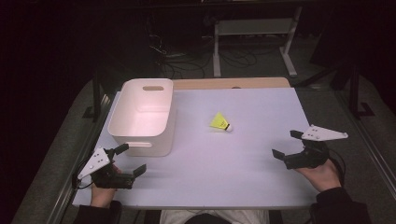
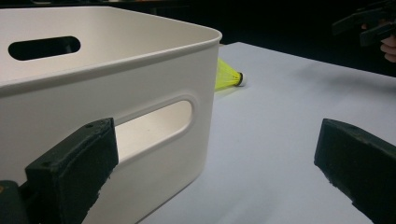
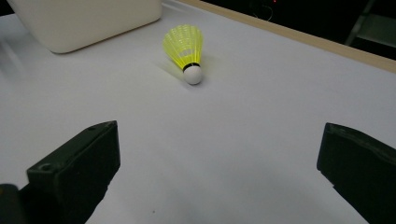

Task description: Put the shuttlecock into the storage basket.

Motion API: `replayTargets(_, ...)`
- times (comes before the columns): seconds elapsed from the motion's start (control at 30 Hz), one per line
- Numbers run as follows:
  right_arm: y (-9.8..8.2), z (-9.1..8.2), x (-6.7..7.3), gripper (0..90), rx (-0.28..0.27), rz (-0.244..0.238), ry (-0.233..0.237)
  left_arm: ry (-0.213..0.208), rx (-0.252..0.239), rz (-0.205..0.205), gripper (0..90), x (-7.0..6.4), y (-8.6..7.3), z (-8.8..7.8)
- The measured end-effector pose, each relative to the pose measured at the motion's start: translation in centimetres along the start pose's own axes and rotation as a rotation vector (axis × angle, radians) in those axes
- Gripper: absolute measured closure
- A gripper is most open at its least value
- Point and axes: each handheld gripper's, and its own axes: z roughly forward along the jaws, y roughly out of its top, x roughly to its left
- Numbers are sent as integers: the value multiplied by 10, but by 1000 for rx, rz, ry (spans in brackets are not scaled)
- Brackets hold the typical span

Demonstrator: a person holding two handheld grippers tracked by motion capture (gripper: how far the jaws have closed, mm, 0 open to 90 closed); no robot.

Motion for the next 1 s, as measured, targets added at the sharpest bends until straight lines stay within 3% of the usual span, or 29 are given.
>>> replayTargets(1.0,41,5,2,0,63,-74,41,-2,-2,1,0,0,0,0)
